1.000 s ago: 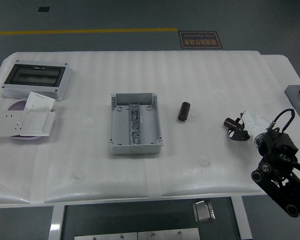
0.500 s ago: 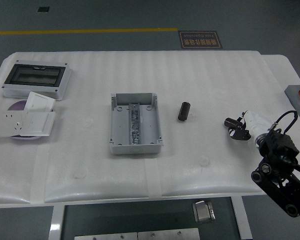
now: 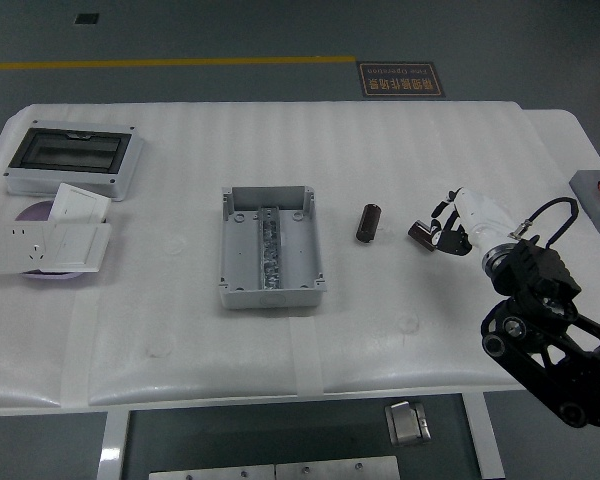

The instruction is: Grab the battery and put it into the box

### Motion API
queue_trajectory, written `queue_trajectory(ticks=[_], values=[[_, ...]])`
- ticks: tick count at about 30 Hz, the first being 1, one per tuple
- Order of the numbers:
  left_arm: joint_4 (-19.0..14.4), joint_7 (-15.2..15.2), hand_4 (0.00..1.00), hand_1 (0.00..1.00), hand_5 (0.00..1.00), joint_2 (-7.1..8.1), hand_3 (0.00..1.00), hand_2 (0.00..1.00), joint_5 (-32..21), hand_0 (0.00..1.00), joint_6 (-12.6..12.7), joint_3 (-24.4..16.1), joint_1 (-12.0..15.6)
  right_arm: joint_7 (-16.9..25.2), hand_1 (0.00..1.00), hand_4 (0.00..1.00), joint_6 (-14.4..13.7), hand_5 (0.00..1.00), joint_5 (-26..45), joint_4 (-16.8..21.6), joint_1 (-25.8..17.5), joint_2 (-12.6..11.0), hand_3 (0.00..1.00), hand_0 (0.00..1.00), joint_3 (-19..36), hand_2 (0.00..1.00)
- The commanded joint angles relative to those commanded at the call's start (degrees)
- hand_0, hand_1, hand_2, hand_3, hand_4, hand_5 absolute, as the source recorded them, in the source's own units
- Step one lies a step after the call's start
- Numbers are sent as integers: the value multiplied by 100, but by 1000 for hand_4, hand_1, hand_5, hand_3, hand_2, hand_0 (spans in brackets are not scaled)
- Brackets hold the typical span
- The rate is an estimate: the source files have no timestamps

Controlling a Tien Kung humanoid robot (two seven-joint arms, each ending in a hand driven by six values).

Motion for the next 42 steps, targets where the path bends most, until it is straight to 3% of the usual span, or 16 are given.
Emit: queue_trajectory(ticks=[6,16,17,21,22,23,28,29,42], values=[[1,4,588,658,62,2,570,533,-5,594,-9,7,1,0,383,459,45,182,-28,-131,213,118,582,240,-203,371],[2,22,588,659,64,9,569,533,1,594,-35,9,6,0,382,477,959,204,-175,-678,470,207,595,238,-336,375],[2,23,588,659,64,9,568,533,-3,594,-37,12,5,0,445,710,1034,349,-166,-710,482,219,638,273,-346,451],[4,23,588,659,64,6,568,533,-8,594,-44,18,-2,0,445,710,1303,349,-129,-788,503,272,638,273,-366,451],[5,22,588,659,64,7,568,533,-11,594,-45,20,-3,0,445,710,1335,349,-127,-791,503,279,638,273,-366,451],[5,22,587,658,64,7,568,533,-8,594,-45,18,-5,0,670,950,1360,564,-127,-790,503,283,889,404,-366,719],[4,24,587,658,64,7,568,533,6,594,-49,8,-9,0,670,950,1431,564,-135,-740,497,279,889,404,-346,719],[4,24,586,658,64,7,568,533,6,593,-50,8,-10,0,772,993,1438,609,-135,-729,494,277,998,474,-340,840],[1,30,586,658,64,-3,569,531,8,593,-54,6,-21,0,766,998,1414,645,-138,-586,484,222,998,467,-150,830]])
